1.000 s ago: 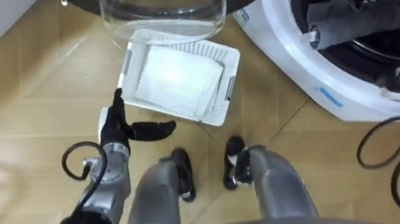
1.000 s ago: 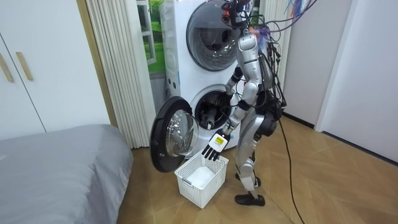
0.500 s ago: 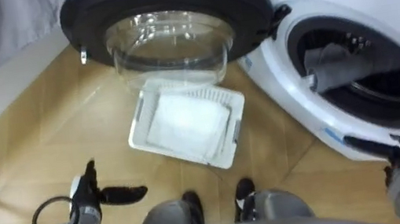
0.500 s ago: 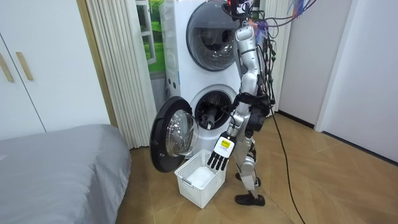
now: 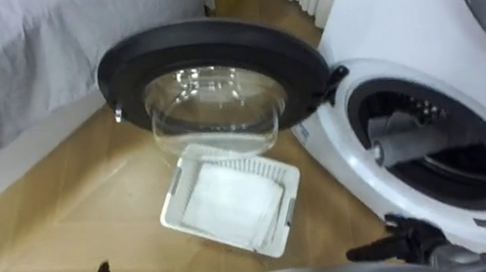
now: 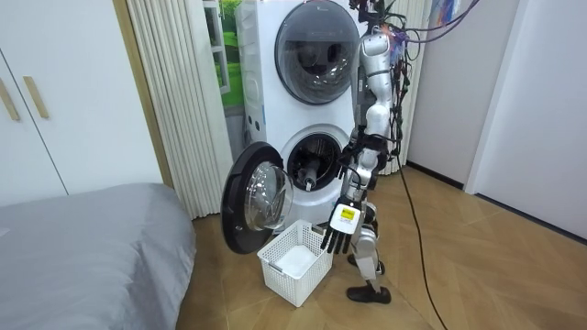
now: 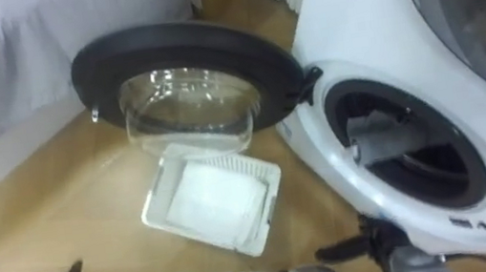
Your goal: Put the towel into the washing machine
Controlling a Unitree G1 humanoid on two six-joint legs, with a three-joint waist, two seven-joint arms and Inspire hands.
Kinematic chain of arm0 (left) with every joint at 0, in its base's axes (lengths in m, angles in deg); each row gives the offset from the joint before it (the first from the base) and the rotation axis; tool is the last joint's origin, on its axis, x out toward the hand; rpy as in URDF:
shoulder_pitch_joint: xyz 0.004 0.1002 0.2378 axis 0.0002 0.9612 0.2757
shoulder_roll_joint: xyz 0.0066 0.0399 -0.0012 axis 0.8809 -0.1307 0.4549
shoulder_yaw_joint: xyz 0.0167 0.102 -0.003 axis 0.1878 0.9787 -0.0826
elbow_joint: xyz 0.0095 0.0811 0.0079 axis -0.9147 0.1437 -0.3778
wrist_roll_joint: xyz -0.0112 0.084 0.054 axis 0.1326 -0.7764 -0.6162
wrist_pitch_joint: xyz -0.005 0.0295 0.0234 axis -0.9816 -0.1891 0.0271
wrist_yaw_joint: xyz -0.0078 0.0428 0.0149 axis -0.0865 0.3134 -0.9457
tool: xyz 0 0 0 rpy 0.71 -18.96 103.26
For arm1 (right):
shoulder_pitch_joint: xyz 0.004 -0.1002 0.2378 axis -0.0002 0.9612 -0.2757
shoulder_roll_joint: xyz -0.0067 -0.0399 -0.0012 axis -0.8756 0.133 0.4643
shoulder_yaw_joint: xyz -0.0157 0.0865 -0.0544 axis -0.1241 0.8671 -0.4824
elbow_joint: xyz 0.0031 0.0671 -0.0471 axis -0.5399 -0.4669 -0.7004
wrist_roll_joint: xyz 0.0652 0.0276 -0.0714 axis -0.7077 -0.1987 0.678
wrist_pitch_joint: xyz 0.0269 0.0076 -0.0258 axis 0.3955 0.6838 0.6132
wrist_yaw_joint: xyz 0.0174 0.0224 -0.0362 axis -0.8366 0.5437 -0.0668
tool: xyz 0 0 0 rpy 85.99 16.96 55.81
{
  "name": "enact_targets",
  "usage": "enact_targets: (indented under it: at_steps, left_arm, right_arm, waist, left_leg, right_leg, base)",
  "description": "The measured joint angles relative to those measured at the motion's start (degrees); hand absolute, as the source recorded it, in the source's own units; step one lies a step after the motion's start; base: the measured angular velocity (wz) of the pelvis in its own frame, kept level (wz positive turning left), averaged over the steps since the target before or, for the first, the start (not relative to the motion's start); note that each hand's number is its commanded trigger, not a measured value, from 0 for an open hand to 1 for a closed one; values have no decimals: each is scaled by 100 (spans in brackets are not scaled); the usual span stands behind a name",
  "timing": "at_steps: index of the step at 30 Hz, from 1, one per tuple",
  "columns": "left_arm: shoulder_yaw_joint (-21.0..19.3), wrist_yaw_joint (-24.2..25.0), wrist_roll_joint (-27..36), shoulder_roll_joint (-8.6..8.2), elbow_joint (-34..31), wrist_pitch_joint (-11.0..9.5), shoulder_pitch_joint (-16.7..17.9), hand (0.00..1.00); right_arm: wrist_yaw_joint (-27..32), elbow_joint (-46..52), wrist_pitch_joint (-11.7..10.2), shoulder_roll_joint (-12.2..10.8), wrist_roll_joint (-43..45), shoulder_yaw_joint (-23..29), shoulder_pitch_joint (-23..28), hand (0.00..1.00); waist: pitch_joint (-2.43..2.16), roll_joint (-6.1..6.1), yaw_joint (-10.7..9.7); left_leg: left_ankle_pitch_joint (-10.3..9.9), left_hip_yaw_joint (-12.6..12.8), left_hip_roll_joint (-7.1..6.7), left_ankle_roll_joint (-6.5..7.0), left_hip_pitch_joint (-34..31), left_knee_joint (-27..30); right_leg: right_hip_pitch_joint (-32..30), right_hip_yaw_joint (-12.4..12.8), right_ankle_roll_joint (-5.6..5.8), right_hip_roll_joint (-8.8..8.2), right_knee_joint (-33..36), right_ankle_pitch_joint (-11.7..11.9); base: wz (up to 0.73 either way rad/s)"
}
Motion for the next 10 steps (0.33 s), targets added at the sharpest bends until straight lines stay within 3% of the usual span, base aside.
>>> enact_targets:
  at_steps: [3, 10]
  left_arm:
    - [-67, 123, -4, -91, -5, 44, 18, 0]
    - [-199, 324, -7, -116, -22, 177, 42, 0]
  right_arm:
    - [-139, -25, 0, -1, 78, 7, 8, 0]
    - [-442, -126, 87, -8, 153, 179, 29, 0]
  waist:
    - [-6, -6, -6]
    - [12, 5, -6]
  left_leg:
    - [1, -5, -1, -1, 89, -8]
    - [0, -9, -2, -4, 344, -150]
  right_leg:
    - [112, -1, 1, 5, -39, 2]
    - [359, 3, 2, 36, -68, 1]
  base:
    - [1]
    - [0]
